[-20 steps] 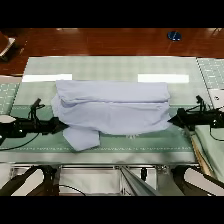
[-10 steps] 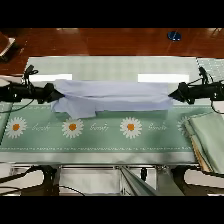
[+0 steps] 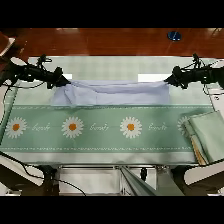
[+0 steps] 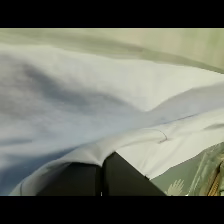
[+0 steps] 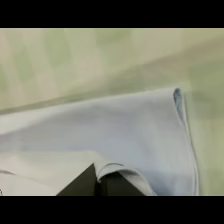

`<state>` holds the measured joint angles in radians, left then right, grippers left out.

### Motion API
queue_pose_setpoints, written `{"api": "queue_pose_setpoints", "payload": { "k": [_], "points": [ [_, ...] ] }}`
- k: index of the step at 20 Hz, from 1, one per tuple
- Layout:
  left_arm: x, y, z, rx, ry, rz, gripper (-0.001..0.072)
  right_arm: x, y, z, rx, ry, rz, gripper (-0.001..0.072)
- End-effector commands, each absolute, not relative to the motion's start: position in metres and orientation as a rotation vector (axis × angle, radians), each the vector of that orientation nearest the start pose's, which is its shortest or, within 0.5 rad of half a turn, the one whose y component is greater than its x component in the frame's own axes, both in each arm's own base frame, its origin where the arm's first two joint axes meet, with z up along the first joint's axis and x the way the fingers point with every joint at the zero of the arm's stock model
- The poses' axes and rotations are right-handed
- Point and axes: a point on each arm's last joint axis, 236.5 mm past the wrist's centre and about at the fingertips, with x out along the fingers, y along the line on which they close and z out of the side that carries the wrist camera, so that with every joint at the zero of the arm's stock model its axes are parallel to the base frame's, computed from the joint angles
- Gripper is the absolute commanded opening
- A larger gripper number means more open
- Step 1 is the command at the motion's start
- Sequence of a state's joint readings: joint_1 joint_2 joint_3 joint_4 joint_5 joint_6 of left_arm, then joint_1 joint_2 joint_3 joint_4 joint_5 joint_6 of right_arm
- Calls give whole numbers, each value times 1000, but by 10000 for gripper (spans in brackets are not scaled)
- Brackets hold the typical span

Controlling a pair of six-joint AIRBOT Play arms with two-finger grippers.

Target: Fold the shirts.

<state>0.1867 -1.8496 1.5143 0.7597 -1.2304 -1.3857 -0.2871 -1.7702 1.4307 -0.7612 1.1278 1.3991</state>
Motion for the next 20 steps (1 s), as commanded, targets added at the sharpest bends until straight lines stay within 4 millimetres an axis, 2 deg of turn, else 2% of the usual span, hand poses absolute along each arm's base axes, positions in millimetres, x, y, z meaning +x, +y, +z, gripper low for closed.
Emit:
{"api": "queue_pose_setpoints", "payload": {
  "k": [1, 2, 3, 5, 8, 9, 11, 12, 13, 16, 18, 20],
  "points": [
    [491, -72, -69, -795, 1371, -357, 328, 503, 14, -61, 873, 1227, 204, 360],
    [487, -70, -67, -786, 1384, -370, 508, 502, 12, -61, 868, 1227, 201, 413],
    [483, -59, -62, -755, 1407, -373, 509, 501, 4, -57, 873, 1219, 193, 413],
    [471, -20, -46, -681, 1436, -308, 509, 489, -23, -44, 880, 1221, 172, 413],
    [462, 45, -4, -579, 1324, -155, 508, 451, -84, -39, 803, 1274, 59, 413],
    [462, 57, 10, -579, 1261, -120, 508, 442, -98, -40, 788, 1284, 13, 413],
    [462, 63, 30, -590, 1113, -56, 508, 428, -103, -50, 810, 1300, -18, 412],
    [460, 53, 35, -622, 1039, -45, 508, 424, -98, -61, 828, 1313, -19, 413],
    [455, 34, 37, -661, 987, -63, 508, 424, -88, -71, 852, 1311, -16, 413],
    [423, -44, 27, -662, 930, -210, 508, 439, -49, -84, 928, 1284, 81, 413],
    [407, -78, 14, -641, 973, -259, 508, 449, -28, -88, 969, 1280, 125, 413],
    [404, -102, 9, -612, 995, -305, 508, 453, -10, -93, 973, 1291, 163, 412]
  ]
}}
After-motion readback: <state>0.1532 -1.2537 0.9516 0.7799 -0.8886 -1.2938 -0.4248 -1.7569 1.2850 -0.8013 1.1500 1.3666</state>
